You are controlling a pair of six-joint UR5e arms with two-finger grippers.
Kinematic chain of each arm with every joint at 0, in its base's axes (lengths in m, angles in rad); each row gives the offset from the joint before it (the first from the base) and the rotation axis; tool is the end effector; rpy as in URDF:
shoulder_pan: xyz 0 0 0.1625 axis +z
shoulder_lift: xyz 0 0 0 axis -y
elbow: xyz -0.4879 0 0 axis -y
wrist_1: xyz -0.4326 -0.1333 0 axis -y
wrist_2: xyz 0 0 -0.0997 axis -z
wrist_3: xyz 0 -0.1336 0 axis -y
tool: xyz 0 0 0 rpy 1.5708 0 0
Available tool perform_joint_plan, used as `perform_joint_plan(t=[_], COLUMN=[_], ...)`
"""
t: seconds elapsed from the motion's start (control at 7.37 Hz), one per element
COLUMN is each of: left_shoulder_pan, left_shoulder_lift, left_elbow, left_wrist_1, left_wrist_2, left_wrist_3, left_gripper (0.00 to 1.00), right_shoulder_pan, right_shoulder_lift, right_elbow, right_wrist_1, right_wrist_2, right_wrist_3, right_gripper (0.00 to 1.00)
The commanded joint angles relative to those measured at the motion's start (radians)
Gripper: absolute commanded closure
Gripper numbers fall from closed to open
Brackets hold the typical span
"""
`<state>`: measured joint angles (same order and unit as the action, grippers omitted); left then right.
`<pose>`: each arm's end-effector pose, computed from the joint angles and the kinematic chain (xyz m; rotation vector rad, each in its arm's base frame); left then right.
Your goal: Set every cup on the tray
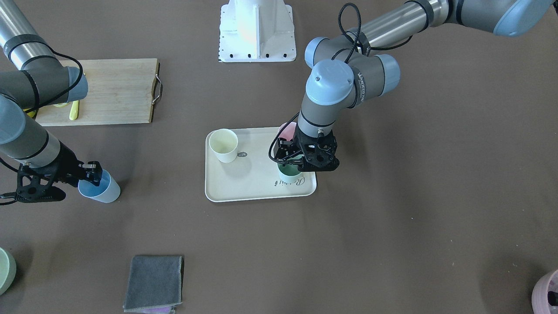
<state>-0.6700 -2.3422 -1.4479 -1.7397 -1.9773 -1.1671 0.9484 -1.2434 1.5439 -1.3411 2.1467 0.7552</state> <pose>0.6105 -0.5863 0.2622 0.0825 0.8878 -0.0823 -0.3664 -0.6144 0.5427 0.0405 -0.7608 -0.0263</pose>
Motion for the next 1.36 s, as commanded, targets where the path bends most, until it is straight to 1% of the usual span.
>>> perform_joint_plan(t=[0.0, 0.14, 0.27, 0.41, 0.54, 0.68, 0.81, 0.95, 1.09, 1.22], left_shoulder_pan=[-0.005, -0.009, -0.028, -0.048, -0.09, -0.133, -0.193, -0.254, -0.282, -0.345], left_shoulder_lift=[0.027, 0.041, 0.056, 0.093, 0.139, 0.2, 0.269, 0.3, 0.382, 0.411], left_elbow=[-0.055, -0.071, -0.087, -0.126, -0.17, -0.222, -0.274, -0.308, -0.375, -0.382], left_wrist_1=[0.003, 0.005, 0.005, 0.008, 0.012, 0.012, 0.005, 0.005, -0.019, -0.052], left_wrist_2=[-0.001, -0.002, -0.003, -0.005, -0.012, -0.024, -0.062, -0.089, -0.081, -0.083], left_wrist_3=[0.001, 0.001, 0.006, 0.03, 0.102, 0.2, 0.249, 0.251, 0.254, 0.253], left_gripper=[0.03, 0.03, 0.03, 0.03, 0.03, 0.03, 0.02, 0.02, 0.02, 0.02], right_shoulder_pan=[0.015, 0.036, 0.038, 0.036, 0.011, -0.025, -0.055, -0.089, -0.129, -0.163], right_shoulder_lift=[0.005, 0.007, 0.031, 0.115, 0.187, 0.228, 0.275, 0.324, 0.358, 0.367], right_elbow=[0.054, 0.094, 0.146, 0.162, 0.157, 0.151, 0.13, 0.087, 0.041, -0.014], right_wrist_1=[-0.015, -0.053, -0.122, -0.23, -0.292, -0.291, -0.291, -0.29, -0.261, -0.162], right_wrist_2=[0.007, 0.039, 0.045, 0.044, 0.042, 0.033, 0.03, 0.013, -0.023, -0.045], right_wrist_3=[0.003, 0.004, 0.006, 0.01, 0.036, 0.112, 0.16, 0.208, 0.234, 0.292], right_gripper=[1.0, 1.0, 1.0, 1.0, 1.0, 1.0, 1.0, 1.0, 1.0, 1.0])
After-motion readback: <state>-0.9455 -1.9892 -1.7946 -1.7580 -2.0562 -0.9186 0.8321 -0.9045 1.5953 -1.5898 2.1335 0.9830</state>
